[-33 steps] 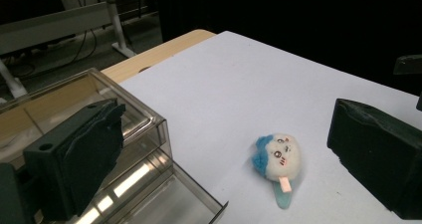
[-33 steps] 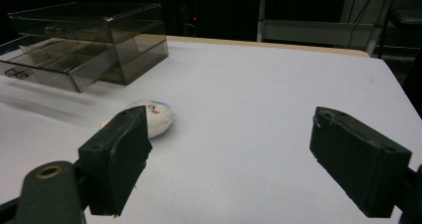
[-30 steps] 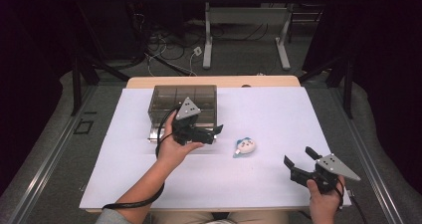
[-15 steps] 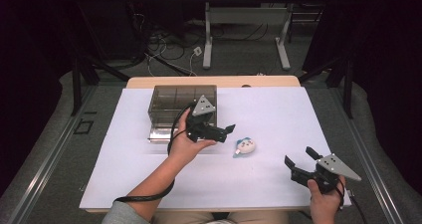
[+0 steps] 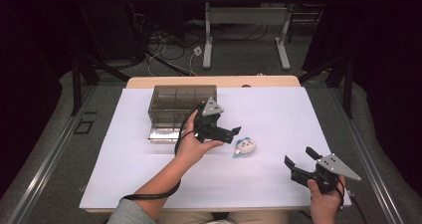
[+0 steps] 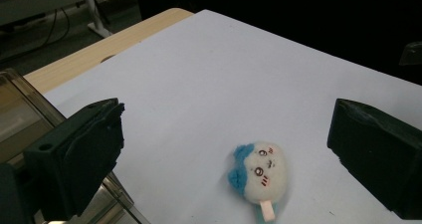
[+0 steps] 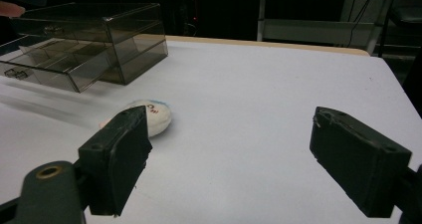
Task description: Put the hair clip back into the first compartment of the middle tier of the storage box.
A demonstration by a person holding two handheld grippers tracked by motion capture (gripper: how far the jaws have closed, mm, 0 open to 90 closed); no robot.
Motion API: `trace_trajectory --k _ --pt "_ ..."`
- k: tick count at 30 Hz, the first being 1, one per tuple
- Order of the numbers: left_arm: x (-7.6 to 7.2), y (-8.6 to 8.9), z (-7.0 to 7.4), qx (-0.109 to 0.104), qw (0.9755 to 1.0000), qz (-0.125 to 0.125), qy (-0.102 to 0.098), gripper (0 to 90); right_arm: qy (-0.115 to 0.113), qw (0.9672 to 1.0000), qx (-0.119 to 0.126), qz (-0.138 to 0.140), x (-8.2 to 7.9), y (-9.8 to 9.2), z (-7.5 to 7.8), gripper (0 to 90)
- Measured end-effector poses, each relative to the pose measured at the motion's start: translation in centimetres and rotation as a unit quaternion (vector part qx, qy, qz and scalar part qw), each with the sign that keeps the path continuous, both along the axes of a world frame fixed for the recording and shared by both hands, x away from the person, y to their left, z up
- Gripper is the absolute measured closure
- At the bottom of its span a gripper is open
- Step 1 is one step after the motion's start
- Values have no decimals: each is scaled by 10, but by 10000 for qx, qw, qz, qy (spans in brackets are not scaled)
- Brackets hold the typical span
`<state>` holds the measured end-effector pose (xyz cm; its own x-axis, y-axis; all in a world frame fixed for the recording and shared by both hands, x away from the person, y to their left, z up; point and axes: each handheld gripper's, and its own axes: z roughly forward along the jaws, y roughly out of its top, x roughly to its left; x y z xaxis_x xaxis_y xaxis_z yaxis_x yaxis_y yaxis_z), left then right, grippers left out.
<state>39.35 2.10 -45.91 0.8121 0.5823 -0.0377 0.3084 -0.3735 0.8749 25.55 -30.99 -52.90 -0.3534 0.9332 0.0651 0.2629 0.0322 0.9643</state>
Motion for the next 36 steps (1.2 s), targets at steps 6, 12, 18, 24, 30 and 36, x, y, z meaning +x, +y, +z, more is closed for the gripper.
trace_trajectory --k 6,12,18,24,30,36 --pt "1 -10 -6 83 9999 -45 94 12 63 10000 -36 -16 -1 0 0 153" --pt "1 -18 -11 166 9996 -35 212 21 41 10000 -5 3 0 0 0 153" --pt "2 -27 -17 176 9993 -16 334 26 57 10000 18 14 0 0 0 153" --pt "3 -33 -20 202 9985 -44 513 27 53 10000 21 18 0 0 0 153" --pt "4 -42 -25 277 9978 -51 597 27 30 10000 16 20 0 -1 -1 153" --pt "4 -49 -31 387 9968 -26 699 31 54 10000 8 26 0 0 -1 153"
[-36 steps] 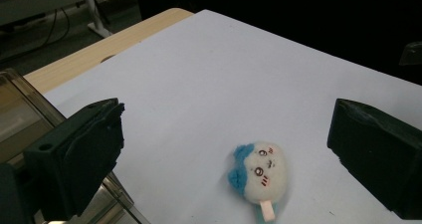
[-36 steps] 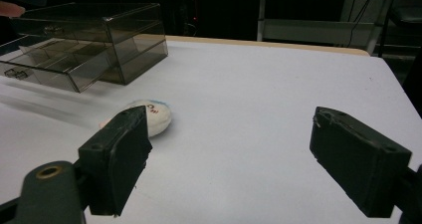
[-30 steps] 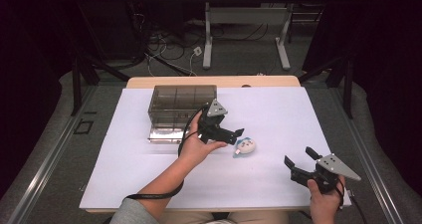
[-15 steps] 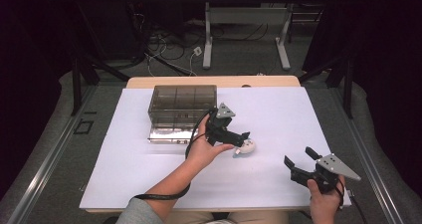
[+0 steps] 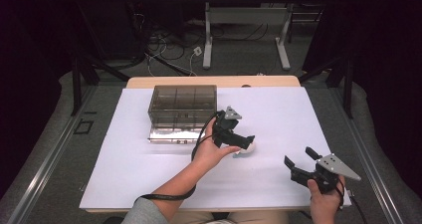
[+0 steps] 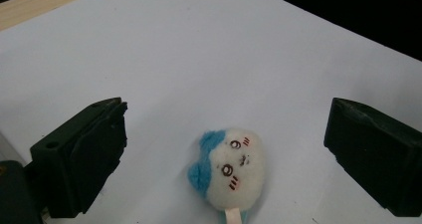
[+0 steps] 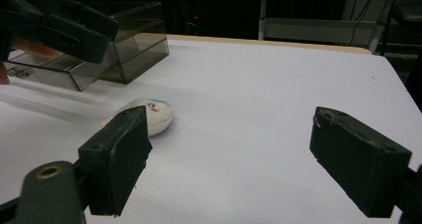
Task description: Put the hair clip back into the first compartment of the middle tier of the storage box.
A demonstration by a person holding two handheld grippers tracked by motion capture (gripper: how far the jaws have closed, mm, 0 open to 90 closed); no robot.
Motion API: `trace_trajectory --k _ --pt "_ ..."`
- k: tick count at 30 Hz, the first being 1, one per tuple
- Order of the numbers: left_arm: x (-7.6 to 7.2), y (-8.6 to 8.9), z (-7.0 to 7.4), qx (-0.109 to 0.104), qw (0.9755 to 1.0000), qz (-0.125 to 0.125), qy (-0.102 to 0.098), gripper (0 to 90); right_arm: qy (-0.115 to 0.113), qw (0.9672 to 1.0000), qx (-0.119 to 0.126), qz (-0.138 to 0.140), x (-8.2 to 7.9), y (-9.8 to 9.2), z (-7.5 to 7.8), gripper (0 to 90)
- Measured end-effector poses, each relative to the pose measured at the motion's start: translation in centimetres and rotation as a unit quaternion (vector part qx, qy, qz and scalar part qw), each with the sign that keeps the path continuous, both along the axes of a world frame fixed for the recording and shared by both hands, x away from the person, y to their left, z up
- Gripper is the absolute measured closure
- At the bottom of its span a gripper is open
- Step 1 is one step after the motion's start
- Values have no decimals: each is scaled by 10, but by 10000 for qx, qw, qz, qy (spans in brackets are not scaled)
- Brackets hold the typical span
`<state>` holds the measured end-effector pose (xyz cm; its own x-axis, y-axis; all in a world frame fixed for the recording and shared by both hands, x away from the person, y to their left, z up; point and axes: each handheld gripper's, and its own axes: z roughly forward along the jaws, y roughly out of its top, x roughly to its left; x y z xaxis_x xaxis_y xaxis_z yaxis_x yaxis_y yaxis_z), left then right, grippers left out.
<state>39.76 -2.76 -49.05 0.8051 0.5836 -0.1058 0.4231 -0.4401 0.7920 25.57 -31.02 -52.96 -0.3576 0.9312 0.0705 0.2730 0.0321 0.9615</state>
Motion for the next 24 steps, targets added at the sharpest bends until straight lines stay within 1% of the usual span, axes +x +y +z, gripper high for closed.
trace_trajectory --k 1,3,4,7,9,11,15,17,18,19,20,21,22,24 --pt "0 -1 -1 18 10000 16 48 32 1 10000 13 -2 0 0 0 153" --pt "1 -2 -2 42 10000 31 36 36 -18 10000 15 3 0 0 0 153" --pt "2 -3 -5 83 9999 48 64 36 -7 10000 22 6 0 0 0 153" --pt "3 -4 -7 84 9999 80 118 38 -3 10000 19 -14 0 0 0 153" --pt "5 -5 -10 134 9997 108 182 39 14 10000 8 -9 0 -1 0 153" --pt "6 -5 -11 146 9996 127 191 41 9 10000 2 -5 0 -1 -1 153" --pt "9 -9 -17 189 9993 142 304 46 32 10000 13 -2 1 0 -1 153" --pt "9 -10 -19 188 9992 142 327 47 31 10000 14 -1 1 1 -1 153" --pt "9 -11 -21 193 9989 142 407 49 29 10000 13 -1 1 0 -1 153" --pt "9 -11 -21 193 9989 142 407 50 29 10000 13 -1 1 0 -1 153" --pt "10 -12 -23 242 9989 122 381 51 23 10000 5 8 1 0 -1 153" --pt "10 -13 -25 205 9986 136 460 53 43 10000 8 -10 0 0 -1 153" --pt "10 -14 -26 218 9982 127 540 54 50 10000 10 -2 1 0 -1 153" --pt "10 -15 -28 251 9982 129 524 56 45 10000 16 4 1 0 -1 153"
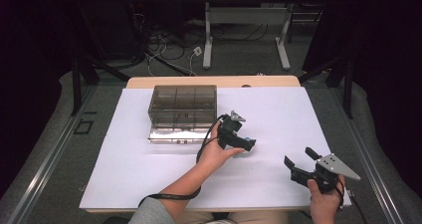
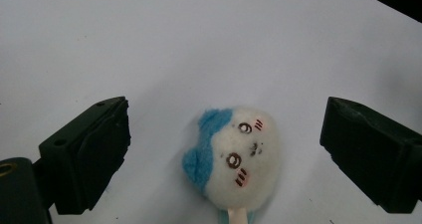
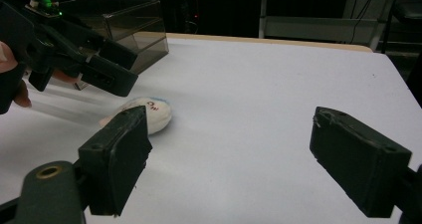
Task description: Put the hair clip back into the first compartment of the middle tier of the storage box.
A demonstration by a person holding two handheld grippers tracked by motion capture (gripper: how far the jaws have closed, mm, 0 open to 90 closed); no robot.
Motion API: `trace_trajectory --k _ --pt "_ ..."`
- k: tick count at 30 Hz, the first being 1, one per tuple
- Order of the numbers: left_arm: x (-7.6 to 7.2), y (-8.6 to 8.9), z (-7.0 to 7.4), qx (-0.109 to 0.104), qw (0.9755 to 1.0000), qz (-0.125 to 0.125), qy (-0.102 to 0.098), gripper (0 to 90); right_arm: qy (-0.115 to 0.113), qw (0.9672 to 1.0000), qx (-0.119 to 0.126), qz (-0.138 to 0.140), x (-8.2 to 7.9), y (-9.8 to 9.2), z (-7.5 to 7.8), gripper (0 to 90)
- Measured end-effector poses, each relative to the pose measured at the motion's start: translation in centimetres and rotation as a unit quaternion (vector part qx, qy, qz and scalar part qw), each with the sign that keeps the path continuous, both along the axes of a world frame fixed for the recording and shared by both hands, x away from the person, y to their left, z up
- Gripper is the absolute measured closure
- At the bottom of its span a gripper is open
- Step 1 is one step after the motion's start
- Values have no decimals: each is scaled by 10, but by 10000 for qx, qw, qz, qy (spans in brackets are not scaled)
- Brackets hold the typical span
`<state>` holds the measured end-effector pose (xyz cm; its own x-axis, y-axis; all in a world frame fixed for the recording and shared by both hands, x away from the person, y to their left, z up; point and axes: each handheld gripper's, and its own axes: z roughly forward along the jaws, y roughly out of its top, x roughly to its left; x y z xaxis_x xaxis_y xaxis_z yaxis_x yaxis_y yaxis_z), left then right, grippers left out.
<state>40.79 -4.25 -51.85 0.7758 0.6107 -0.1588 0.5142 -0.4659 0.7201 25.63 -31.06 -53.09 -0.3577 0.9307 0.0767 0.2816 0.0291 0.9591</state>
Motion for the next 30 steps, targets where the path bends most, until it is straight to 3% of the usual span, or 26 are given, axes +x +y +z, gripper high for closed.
trace_trajectory --k 8,20,30 --pt "0 -3 -6 155 9998 -98 85 61 -16 10000 1 -9 1 0 -1 153" --pt "1 -7 -20 235 9993 -112 275 89 -3 10000 17 3 1 0 -1 153" --pt "-2 -11 -26 247 9992 -60 304 152 22 10000 5 45 3 2 -2 153"
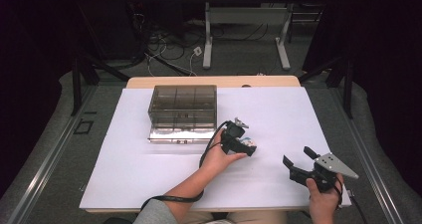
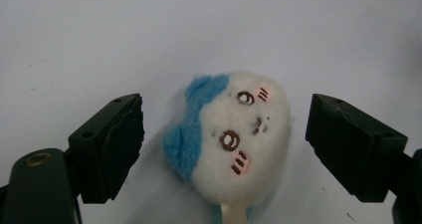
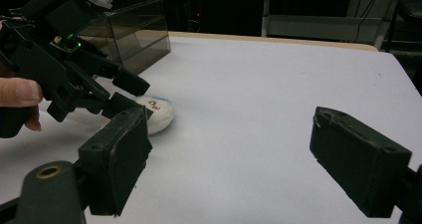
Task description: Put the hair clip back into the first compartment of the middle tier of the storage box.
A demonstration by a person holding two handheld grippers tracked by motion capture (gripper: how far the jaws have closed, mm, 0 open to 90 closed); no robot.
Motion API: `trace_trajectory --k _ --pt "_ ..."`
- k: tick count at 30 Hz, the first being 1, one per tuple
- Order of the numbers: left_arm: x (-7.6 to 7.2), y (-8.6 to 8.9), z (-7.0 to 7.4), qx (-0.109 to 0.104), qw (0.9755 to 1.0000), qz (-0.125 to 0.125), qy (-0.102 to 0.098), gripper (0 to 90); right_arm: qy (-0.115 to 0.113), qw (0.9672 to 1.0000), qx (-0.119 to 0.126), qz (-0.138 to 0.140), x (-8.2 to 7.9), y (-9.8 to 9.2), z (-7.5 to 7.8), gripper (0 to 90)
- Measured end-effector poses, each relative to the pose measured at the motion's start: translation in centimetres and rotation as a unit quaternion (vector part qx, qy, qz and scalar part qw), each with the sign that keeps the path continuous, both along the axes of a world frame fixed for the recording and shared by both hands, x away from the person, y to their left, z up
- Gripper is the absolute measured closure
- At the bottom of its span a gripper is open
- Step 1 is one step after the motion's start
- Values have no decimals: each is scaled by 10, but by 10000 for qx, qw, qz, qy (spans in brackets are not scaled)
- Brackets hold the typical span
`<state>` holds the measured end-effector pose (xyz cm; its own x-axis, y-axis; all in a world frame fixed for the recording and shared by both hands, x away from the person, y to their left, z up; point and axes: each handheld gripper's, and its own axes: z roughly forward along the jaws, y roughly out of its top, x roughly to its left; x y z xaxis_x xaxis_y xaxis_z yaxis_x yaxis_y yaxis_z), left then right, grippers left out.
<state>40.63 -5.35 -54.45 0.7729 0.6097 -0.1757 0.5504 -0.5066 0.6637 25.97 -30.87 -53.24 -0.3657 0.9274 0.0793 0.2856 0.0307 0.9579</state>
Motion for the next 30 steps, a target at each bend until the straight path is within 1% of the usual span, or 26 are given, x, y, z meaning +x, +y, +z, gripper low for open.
trace_trajectory --k 1,3,5,7,9,10,11,12,15,16,17,18,19,22,25,28,30 --pt "0 0 0 50 10000 -29 -6 152 1 10000 5 1 0 0 0 153" --pt "0 -1 -4 82 10000 -22 -28 154 -6 10000 -7 -6 0 0 0 153" --pt "-1 -1 -4 87 10000 -45 9 156 -13 10000 -25 -3 0 0 0 153" --pt "-2 -2 -5 106 9999 -39 -17 162 -5 10000 -33 -1 -1 0 1 153" --pt "-2 -2 -6 122 9999 -61 18 170 -3 10000 -30 -4 -1 -1 0 153" --pt "-2 -2 -6 174 9998 -80 18 178 1 10000 -16 0 -1 0 0 153" --pt "-2 -2 -6 174 9998 -80 18 189 1 10000 -16 0 -1 0 0 153" --pt "-2 -2 -6 236 9997 -76 -34 205 -11 10000 -12 -13 -1 0 0 153" --pt "-2 -3 -7 206 9997 -86 -12 243 0 10000 -32 -26 -2 -1 0 153" --pt "-2 -3 -7 261 9996 -116 -25 243 0 10000 -32 -26 -2 -1 0 153" --pt "-3 -3 -7 305 9995 -101 -35 271 -11 10000 -19 -32 -2 -2 0 153" --pt "-3 -3 -7 305 9995 -101 -35 281 -11 10000 -19 -32 -2 -2 0 153" --pt "-3 -4 -8 282 9995 -119 11 298 -25 10000 7 -38 -2 -1 0 153" --pt "-4 -4 -8 327 9994 -129 -15 332 -30 10000 4 -47 -2 -1 0 153" --pt "-4 -4 -8 298 9994 -148 16 353 -9 10000 -1 -37 -2 -1 0 153" --pt "-4 -3 -7 316 9994 -164 16 361 -10 10000 -31 -40 -2 -2 0 153" --pt "-3 -3 -6 361 9992 -168 12 373 -10 10000 -4 -57 -2 -2 -1 153"
